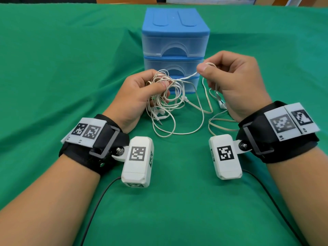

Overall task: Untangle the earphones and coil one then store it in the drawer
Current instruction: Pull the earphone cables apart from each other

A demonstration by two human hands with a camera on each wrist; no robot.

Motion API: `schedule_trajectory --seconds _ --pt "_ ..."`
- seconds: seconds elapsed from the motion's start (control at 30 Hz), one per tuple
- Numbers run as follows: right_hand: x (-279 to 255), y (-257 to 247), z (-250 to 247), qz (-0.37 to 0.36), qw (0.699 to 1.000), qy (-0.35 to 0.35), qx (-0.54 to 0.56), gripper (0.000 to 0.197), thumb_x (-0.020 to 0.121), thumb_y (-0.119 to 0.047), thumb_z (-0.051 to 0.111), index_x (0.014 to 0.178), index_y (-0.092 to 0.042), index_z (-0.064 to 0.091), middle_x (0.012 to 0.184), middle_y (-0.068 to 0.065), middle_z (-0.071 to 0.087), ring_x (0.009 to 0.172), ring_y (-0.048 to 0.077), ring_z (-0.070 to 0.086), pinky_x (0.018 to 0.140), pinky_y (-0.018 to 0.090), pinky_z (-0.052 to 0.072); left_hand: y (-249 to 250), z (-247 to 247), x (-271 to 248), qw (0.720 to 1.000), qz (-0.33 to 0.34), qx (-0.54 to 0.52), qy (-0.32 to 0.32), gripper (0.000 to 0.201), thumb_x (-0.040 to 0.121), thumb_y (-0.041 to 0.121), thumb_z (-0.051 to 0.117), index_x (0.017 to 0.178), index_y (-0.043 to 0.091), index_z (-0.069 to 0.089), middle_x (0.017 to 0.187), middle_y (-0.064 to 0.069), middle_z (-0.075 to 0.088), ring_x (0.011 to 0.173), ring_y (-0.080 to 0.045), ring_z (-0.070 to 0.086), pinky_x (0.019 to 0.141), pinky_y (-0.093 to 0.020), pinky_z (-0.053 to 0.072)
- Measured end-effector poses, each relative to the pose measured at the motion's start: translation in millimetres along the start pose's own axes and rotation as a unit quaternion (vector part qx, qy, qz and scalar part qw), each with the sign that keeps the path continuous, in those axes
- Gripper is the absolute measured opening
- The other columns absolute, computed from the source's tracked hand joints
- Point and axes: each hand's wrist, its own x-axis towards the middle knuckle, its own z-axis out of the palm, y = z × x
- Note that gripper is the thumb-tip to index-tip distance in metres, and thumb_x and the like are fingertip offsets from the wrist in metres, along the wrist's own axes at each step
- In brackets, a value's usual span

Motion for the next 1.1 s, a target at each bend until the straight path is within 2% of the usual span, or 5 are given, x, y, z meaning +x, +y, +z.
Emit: schedule_trajectory --seconds 0.63,0.73,0.83,1.0,1.1 --pt "0.1 -1.1 1.9 -0.005 0.999 0.038 -0.031 0.011 0.083 -0.008 0.072 0.076 -0.006 0.064 0.061 0.006 0.057 0.048 0.011 0.049 0.052 0.024 0.041 -2.6 -1.9 0.4 0.998 -0.020 0.042 0.038 0.004 0.092 0.005 0.066 0.089 0.008 0.067 0.071 -0.003 0.061 0.054 -0.013 0.053 0.049 -0.026 0.042" --pt "3.5 -2.5 -0.7 -0.023 0.995 0.092 -0.042 0.014 0.082 -0.009 0.072 0.072 -0.008 0.063 0.063 0.010 0.056 0.045 0.012 0.047 0.049 0.026 0.040 -3.9 -2.3 0.8 0.998 -0.020 0.036 0.037 0.001 0.091 0.005 0.067 0.091 0.007 0.068 0.078 -0.006 0.065 0.066 -0.017 0.055 0.061 -0.029 0.045" --pt "1.1 -0.6 2.1 -0.022 0.996 0.022 -0.081 0.013 0.084 -0.012 0.073 0.079 -0.001 0.067 0.066 0.015 0.059 0.052 0.014 0.052 0.055 0.026 0.046 -5.0 -2.3 1.1 0.998 -0.024 0.039 0.035 0.001 0.092 0.005 0.067 0.093 0.005 0.068 0.080 -0.008 0.065 0.070 -0.020 0.055 0.064 -0.033 0.045" --pt "1.4 0.4 4.6 -0.032 0.988 0.006 -0.150 0.020 0.075 -0.015 0.073 0.087 -0.027 0.064 0.102 0.008 0.068 0.082 0.017 0.058 0.078 0.025 0.049 -4.6 0.1 1.6 0.998 -0.024 0.040 0.039 0.007 0.092 0.003 0.067 0.097 0.000 0.066 0.079 -0.008 0.064 0.067 -0.017 0.054 0.061 -0.028 0.046" --pt "0.4 -10.4 5.4 -0.069 0.991 -0.008 -0.114 0.028 0.070 0.001 0.065 0.081 -0.023 0.059 0.087 0.005 0.062 0.070 0.020 0.047 0.066 0.031 0.041 -4.7 0.2 2.6 0.998 -0.022 0.038 0.044 0.012 0.091 0.001 0.068 0.100 -0.006 0.065 0.081 -0.012 0.063 0.068 -0.018 0.056 0.062 -0.027 0.048"
